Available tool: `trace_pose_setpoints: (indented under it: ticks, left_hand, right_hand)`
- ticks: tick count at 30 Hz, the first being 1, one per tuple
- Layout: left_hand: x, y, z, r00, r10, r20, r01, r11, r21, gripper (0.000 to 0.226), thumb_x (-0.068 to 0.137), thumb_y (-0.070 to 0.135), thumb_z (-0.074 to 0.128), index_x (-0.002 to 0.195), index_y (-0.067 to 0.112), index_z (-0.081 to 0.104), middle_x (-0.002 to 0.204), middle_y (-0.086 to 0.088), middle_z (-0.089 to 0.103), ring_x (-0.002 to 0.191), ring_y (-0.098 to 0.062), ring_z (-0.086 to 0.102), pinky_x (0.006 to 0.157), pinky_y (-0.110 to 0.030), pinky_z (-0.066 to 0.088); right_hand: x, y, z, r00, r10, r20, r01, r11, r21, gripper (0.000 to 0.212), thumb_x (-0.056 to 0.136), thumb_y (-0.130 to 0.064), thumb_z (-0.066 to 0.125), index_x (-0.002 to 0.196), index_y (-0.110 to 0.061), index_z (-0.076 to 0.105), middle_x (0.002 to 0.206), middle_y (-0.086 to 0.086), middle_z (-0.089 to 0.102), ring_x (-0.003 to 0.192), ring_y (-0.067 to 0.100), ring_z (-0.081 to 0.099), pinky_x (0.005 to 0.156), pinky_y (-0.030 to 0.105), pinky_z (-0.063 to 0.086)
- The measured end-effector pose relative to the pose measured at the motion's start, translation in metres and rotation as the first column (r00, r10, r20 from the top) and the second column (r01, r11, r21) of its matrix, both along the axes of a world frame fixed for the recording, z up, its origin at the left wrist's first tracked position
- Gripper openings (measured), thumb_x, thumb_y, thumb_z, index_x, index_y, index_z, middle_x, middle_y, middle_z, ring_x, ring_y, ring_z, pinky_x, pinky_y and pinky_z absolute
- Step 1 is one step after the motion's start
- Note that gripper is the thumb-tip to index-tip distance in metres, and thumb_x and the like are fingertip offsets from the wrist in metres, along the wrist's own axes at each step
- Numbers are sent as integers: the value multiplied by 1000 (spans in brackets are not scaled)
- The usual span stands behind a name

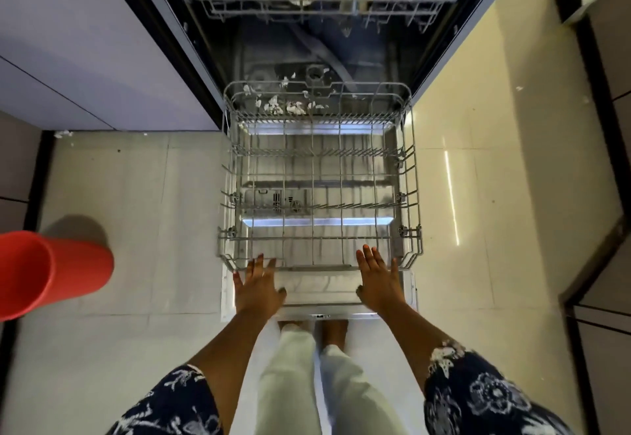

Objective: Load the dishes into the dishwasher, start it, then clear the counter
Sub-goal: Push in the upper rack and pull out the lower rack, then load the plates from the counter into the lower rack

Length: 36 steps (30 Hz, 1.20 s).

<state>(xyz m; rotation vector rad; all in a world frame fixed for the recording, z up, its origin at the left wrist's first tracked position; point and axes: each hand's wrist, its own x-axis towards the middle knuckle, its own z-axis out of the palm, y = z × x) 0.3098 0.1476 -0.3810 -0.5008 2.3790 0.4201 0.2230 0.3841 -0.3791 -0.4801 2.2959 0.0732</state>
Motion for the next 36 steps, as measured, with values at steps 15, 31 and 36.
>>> trace_pose_setpoints:
  ticks: [15,31,36]
  left_hand:
    - [-37,-194,351,440,679,-588,-439,734,518,36,85,33,58,116,14,65,116,-3,66,109,-19,59,85,-28,44]
    - [-168,-616,479,393,622,-677,-488,765,420,48,91,27,61,135,14,49,135,-14,49,120,-29,49,98,-38,41]
    - [-218,-677,476,420,669,-613,-541,727,423,56,91,28,60,141,12,41,142,-14,43,124,-31,47,100,-38,37]
  right_hand:
    - [-67,-264,345,962,-116,-248,-71,772,-632,42,84,-35,47,117,-16,64,115,8,67,109,27,59,94,35,43]
    - [-216,-681,467,932,-172,-320,-137,649,-749,39,88,-23,57,125,-11,55,128,9,55,120,26,48,96,30,36]
    - [-294,-743,478,925,-189,-330,-127,664,-737,41,85,-25,59,123,-10,57,124,13,58,118,31,50,97,35,39]
